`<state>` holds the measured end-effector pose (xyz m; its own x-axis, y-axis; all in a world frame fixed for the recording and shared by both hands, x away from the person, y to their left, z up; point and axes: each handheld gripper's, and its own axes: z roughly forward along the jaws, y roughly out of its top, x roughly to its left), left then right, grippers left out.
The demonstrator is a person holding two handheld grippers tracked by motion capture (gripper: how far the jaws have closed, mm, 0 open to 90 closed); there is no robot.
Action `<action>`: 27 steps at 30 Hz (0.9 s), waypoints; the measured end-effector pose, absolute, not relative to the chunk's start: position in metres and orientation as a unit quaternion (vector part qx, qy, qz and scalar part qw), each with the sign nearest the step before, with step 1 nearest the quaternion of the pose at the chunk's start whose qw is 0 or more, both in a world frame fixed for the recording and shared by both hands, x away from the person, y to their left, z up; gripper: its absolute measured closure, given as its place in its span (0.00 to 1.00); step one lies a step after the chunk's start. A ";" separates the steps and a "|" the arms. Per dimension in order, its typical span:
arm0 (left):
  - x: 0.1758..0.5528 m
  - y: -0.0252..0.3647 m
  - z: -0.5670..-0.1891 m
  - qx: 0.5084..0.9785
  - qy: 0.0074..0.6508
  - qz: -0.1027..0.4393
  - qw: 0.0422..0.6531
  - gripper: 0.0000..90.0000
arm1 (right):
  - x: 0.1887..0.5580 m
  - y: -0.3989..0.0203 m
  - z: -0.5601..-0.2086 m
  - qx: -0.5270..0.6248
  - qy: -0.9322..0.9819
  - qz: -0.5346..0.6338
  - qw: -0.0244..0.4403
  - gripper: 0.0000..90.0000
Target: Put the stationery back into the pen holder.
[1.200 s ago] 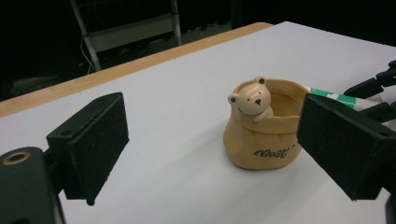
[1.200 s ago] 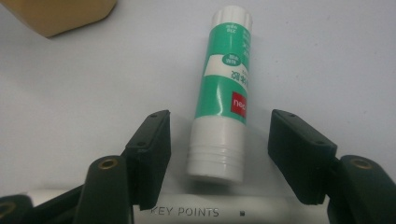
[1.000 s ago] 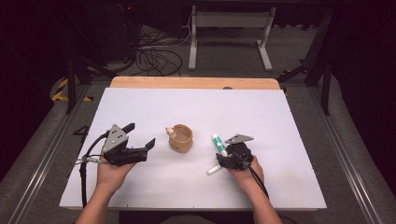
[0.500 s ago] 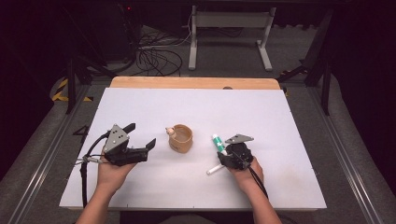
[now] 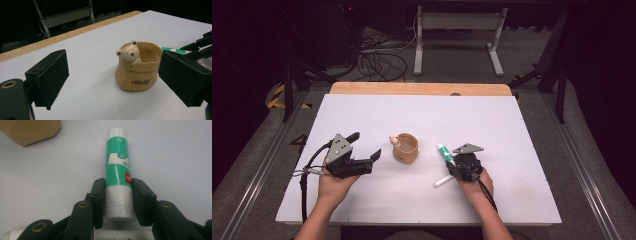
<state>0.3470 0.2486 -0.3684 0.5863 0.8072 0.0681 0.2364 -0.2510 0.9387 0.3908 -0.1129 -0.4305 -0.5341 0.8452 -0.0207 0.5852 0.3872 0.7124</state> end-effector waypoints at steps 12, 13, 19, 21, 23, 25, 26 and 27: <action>0.344 0.231 -0.368 0.752 0.322 0.283 0.500 0.12 | 0.388 -0.108 -0.412 0.401 0.814 0.363 0.211 0.73; 0.344 0.228 -0.368 0.755 0.316 0.285 0.500 0.12 | 0.388 -0.108 -0.412 0.401 0.814 0.363 0.211 0.73; 0.345 0.209 -0.368 0.773 0.286 0.285 0.490 0.12 | 0.389 -0.109 -0.394 0.378 0.815 0.393 0.193 0.73; 0.345 0.201 -0.368 0.779 0.276 0.285 0.486 0.12 | 0.388 -0.109 -0.387 0.369 0.818 0.399 0.188 0.73; 0.345 0.194 -0.369 0.783 0.268 0.282 0.485 0.12 | 0.387 -0.109 -0.378 0.358 0.820 0.406 0.185 0.73; 0.346 0.188 -0.370 0.789 0.258 0.283 0.481 0.12 | 0.387 -0.109 -0.375 0.354 0.823 0.406 0.182 0.73; 0.346 0.184 -0.371 0.791 0.255 0.281 0.481 0.12 | 0.386 -0.109 -0.370 0.349 0.825 0.407 0.178 0.73; 0.346 0.181 -0.371 0.793 0.250 0.282 0.479 0.12 | 0.386 -0.109 -0.368 0.346 0.826 0.409 0.174 0.73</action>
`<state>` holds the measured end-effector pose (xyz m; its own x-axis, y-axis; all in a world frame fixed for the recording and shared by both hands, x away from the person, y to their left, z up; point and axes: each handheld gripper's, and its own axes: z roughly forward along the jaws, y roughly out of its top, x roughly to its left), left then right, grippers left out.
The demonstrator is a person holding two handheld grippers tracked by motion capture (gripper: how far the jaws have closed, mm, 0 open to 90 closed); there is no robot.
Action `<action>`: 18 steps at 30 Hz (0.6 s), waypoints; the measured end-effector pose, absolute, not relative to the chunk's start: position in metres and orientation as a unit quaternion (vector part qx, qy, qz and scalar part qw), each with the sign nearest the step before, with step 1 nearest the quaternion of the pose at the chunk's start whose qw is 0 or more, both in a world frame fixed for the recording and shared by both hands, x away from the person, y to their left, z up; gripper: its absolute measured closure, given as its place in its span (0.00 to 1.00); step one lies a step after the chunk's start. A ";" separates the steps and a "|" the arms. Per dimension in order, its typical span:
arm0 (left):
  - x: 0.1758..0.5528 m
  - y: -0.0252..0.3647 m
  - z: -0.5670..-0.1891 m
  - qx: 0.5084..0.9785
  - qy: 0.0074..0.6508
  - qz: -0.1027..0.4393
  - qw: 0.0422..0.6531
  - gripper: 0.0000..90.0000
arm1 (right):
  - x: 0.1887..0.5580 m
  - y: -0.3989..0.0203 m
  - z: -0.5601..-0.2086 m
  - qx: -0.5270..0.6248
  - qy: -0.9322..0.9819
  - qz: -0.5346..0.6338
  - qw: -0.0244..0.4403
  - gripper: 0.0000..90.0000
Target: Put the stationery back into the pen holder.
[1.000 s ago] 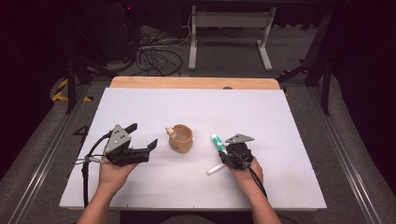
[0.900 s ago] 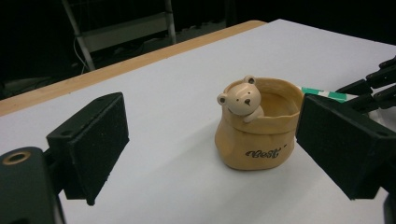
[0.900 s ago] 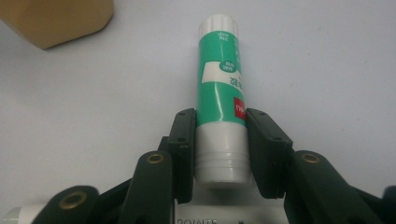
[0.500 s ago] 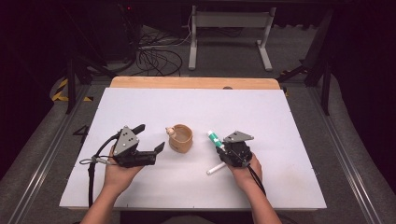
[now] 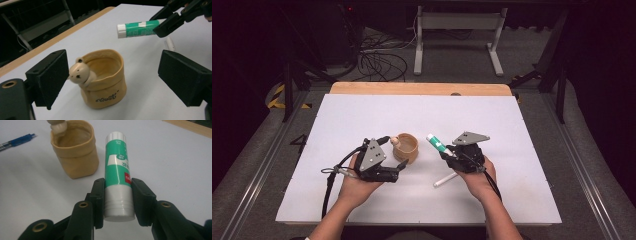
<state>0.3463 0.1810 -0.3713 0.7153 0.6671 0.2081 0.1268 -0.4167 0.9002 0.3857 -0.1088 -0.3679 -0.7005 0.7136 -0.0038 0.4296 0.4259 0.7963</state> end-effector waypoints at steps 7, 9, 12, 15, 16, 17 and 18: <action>0.350 0.160 -0.371 0.805 0.222 0.287 0.470 0.12 | 0.382 -0.107 -0.355 0.326 0.835 0.415 0.154 0.73; 0.351 0.154 -0.371 0.807 0.216 0.287 0.469 0.12 | 0.381 -0.107 -0.353 0.320 0.838 0.416 0.150 0.73; 0.353 0.146 -0.371 0.815 0.199 0.296 0.457 0.12 | 0.378 -0.107 -0.351 0.315 0.840 0.418 0.146 0.73; 0.354 0.138 -0.371 0.819 0.185 0.308 0.448 0.12 | 0.376 -0.108 -0.349 0.311 0.842 0.418 0.141 0.73; 0.354 0.135 -0.372 0.820 0.181 0.310 0.446 0.12 | 0.376 -0.108 -0.349 0.311 0.842 0.419 0.139 0.73; 0.355 0.133 -0.372 0.821 0.177 0.318 0.439 0.14 | 0.375 -0.108 -0.348 0.310 0.842 0.420 0.138 0.73; 0.355 0.130 -0.372 0.823 0.173 0.324 0.433 0.14 | 0.375 -0.108 -0.348 0.309 0.842 0.420 0.137 0.73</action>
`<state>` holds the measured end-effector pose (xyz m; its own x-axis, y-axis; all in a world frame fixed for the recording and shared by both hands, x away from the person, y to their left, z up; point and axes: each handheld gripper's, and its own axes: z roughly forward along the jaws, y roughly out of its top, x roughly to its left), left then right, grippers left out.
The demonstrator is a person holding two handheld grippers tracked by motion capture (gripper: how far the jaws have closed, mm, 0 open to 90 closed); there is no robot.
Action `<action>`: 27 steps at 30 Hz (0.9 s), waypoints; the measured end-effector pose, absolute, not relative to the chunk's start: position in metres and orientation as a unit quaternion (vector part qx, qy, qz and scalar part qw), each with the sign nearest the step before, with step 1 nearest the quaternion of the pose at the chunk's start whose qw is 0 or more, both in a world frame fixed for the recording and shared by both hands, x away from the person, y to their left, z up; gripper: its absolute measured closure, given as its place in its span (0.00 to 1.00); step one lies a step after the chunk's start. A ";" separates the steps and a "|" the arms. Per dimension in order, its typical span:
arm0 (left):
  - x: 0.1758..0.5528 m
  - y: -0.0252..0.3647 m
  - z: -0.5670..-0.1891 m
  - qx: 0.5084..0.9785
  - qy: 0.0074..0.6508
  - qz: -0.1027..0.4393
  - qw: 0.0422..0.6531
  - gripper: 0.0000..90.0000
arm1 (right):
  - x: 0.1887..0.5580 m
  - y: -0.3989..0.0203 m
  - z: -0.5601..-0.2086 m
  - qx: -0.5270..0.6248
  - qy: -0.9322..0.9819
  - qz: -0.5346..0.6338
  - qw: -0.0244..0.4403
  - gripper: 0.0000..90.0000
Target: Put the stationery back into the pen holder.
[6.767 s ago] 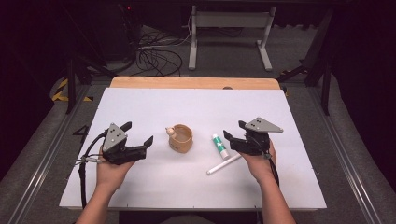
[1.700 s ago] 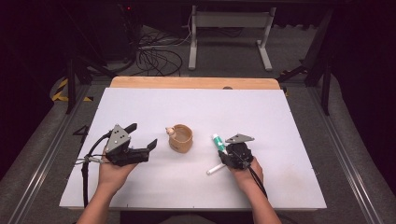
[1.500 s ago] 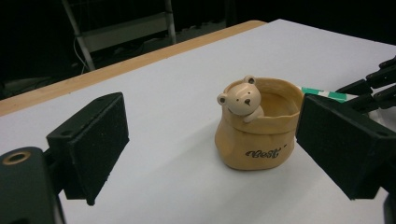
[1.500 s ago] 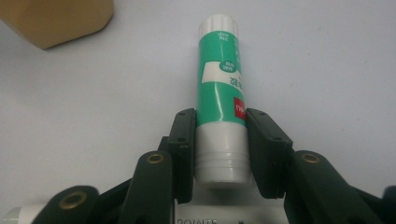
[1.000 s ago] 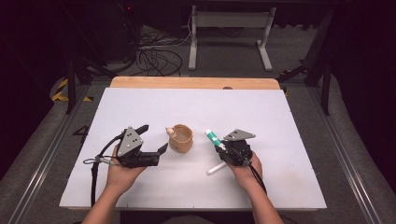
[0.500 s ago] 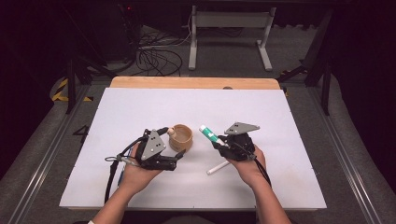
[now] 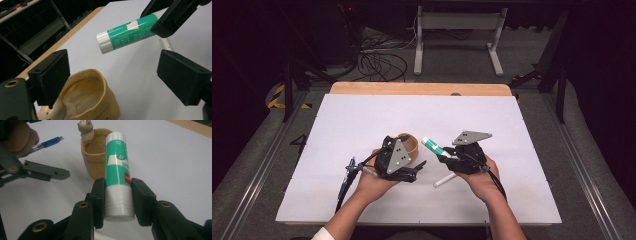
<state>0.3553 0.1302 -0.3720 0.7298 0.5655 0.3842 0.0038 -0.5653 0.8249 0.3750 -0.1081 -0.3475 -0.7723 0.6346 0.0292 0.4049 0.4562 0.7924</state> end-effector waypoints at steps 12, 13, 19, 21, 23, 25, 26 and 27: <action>0.356 0.110 -0.378 0.843 0.119 0.371 0.370 0.22 | 0.371 -0.104 -0.345 0.293 0.853 0.417 0.112 0.73; 0.356 0.108 -0.378 0.844 0.115 0.373 0.368 0.22 | 0.371 -0.103 -0.346 0.292 0.854 0.416 0.110 0.73; 0.352 0.101 -0.382 0.848 0.090 0.384 0.353 0.29 | 0.370 -0.097 -0.348 0.282 0.862 0.409 0.097 0.73; 0.351 0.100 -0.383 0.848 0.079 0.388 0.351 0.32 | 0.369 -0.096 -0.348 0.279 0.864 0.409 0.094 0.73; 0.351 0.098 -0.384 0.849 0.071 0.389 0.351 0.35 | 0.369 -0.095 -0.348 0.279 0.865 0.406 0.094 0.73; 0.350 0.098 -0.385 0.851 0.067 0.389 0.347 0.38 | 0.368 -0.095 -0.348 0.280 0.865 0.407 0.091 0.73; 0.350 0.097 -0.385 0.850 0.060 0.392 0.348 0.40 | 0.369 -0.095 -0.348 0.279 0.865 0.406 0.091 0.73; 0.349 0.097 -0.386 0.850 0.061 0.389 0.349 0.42 | 0.368 -0.095 -0.348 0.279 0.865 0.407 0.090 0.73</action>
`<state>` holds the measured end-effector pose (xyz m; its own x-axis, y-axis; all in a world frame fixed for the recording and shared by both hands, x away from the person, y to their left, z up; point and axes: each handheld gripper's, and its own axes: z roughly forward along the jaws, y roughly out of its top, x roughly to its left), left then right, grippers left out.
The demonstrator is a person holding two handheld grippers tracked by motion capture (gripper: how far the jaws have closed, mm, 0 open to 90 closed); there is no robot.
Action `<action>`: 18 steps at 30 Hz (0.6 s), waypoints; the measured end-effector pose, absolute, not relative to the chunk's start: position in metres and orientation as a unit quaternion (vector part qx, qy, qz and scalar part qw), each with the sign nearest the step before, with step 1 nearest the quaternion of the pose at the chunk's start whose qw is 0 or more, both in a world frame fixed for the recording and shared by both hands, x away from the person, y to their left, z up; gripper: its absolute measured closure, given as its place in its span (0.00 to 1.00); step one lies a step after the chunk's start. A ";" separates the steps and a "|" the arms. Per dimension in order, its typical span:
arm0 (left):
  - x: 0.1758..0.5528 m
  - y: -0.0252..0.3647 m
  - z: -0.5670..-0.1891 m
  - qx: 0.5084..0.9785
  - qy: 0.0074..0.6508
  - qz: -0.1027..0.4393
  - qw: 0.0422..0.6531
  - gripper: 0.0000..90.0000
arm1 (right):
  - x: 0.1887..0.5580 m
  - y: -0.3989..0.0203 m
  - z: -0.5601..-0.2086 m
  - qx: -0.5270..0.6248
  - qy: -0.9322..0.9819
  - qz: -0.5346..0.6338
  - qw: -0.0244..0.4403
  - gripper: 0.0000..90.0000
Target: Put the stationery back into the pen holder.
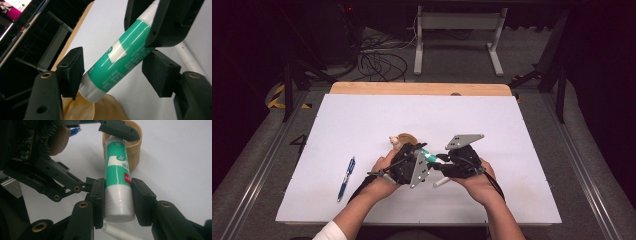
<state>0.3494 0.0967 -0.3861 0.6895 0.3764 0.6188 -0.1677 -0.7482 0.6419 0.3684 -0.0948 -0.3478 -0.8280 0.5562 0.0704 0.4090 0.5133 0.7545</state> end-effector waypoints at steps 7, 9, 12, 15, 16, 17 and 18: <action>0.348 0.094 -0.388 0.855 0.050 0.380 0.350 0.53 | 0.367 -0.095 -0.346 0.283 0.860 0.414 0.089 0.73; 0.348 0.093 -0.387 0.858 0.049 0.375 0.348 0.55 | 0.367 -0.095 -0.345 0.284 0.859 0.416 0.089 0.73; 0.348 0.092 -0.387 0.860 0.047 0.368 0.350 0.59 | 0.366 -0.095 -0.344 0.286 0.856 0.420 0.090 0.73; 0.346 0.091 -0.389 0.862 0.048 0.364 0.350 0.64 | 0.366 -0.096 -0.343 0.286 0.852 0.429 0.092 0.73; 0.346 0.091 -0.389 0.862 0.042 0.363 0.350 0.66 | 0.366 -0.097 -0.342 0.287 0.850 0.432 0.092 0.73; 0.345 0.091 -0.389 0.864 0.040 0.362 0.347 0.68 | 0.366 -0.097 -0.342 0.288 0.848 0.436 0.092 0.73; 0.345 0.090 -0.390 0.864 0.040 0.357 0.354 0.69 | 0.366 -0.098 -0.341 0.287 0.846 0.440 0.091 0.73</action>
<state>0.3453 0.0898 -0.3895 0.7415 0.3212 0.5891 -0.1841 -0.7469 0.6389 0.3655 -0.0978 -0.3413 -0.8184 0.5660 0.0989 0.4063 0.4484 0.7962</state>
